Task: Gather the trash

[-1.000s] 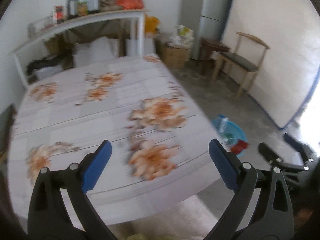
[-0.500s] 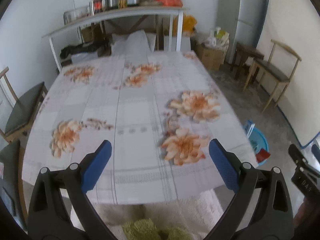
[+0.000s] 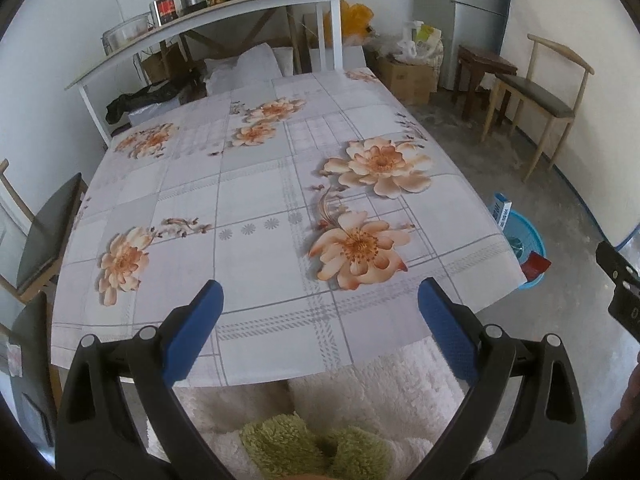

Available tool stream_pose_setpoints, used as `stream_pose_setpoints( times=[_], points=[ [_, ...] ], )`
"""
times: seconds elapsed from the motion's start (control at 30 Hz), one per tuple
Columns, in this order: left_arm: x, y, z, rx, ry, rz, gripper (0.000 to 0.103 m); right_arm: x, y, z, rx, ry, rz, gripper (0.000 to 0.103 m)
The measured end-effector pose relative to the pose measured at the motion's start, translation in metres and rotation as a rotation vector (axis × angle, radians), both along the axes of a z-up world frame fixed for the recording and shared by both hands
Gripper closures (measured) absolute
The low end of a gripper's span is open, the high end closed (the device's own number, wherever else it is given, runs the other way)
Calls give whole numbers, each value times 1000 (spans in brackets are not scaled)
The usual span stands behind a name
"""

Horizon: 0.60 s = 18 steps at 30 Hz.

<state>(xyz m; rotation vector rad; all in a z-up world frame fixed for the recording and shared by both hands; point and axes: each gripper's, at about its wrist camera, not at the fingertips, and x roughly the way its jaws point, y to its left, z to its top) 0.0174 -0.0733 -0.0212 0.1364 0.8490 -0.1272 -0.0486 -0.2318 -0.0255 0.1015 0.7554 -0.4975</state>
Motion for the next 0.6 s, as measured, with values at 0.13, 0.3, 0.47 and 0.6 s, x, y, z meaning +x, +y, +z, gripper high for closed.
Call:
stream_pose_setpoints(
  times=[0.13, 0.3, 0.47, 0.6],
  points=[
    [0, 4, 3, 1, -15, 19, 9, -1, 1, 0, -2, 0, 20, 6],
    [1, 8, 4, -1, -12, 42, 9, -3, 0, 1, 1, -5, 26, 7],
    [3, 11, 4, -5, -8, 58, 9, -1, 0, 0, 0, -6, 33, 7],
    [4, 13, 3, -10, -5, 67, 9, -1, 0, 0, 1, -6, 33, 7]
  ],
)
